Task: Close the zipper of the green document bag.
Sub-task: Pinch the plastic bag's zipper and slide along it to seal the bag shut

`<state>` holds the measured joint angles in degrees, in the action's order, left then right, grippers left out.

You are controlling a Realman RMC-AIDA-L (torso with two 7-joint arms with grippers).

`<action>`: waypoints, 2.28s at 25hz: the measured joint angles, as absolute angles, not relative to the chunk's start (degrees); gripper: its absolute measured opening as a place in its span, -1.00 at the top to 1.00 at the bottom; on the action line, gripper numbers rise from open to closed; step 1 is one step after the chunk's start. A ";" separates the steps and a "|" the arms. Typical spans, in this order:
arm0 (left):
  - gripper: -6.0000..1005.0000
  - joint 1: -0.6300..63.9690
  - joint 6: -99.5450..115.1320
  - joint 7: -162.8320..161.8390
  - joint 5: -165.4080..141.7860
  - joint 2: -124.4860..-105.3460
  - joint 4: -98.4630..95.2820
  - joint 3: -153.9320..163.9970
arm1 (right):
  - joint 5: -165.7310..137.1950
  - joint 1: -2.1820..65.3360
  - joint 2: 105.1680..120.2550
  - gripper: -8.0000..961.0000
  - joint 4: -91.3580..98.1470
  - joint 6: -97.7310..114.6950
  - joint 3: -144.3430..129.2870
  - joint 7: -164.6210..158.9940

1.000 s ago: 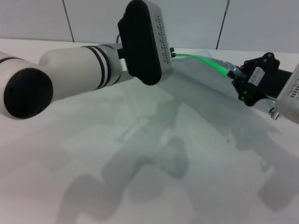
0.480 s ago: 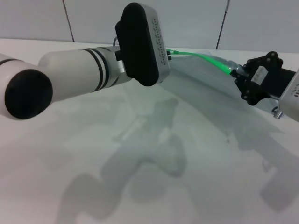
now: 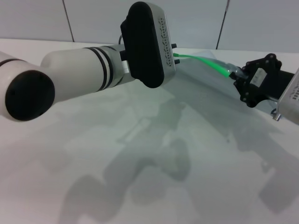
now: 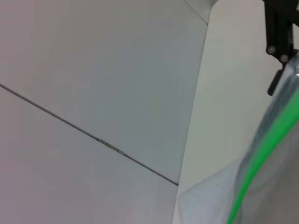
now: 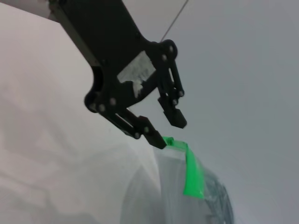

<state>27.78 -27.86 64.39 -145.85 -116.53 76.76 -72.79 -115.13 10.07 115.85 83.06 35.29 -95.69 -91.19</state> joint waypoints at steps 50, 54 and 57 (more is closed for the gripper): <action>0.75 29.03 -26.89 64.01 -145.32 -116.54 69.14 -78.36 | -114.54 4.49 116.04 0.89 91.25 36.91 -95.15 -89.38; 0.72 28.75 -25.73 63.56 -145.28 -116.54 67.59 -78.84 | -114.52 3.57 116.10 0.88 91.79 36.91 -93.83 -89.38; 0.70 28.63 -24.97 63.47 -145.27 -116.54 66.05 -79.60 | -114.51 3.21 116.11 0.89 91.84 36.73 -92.88 -89.42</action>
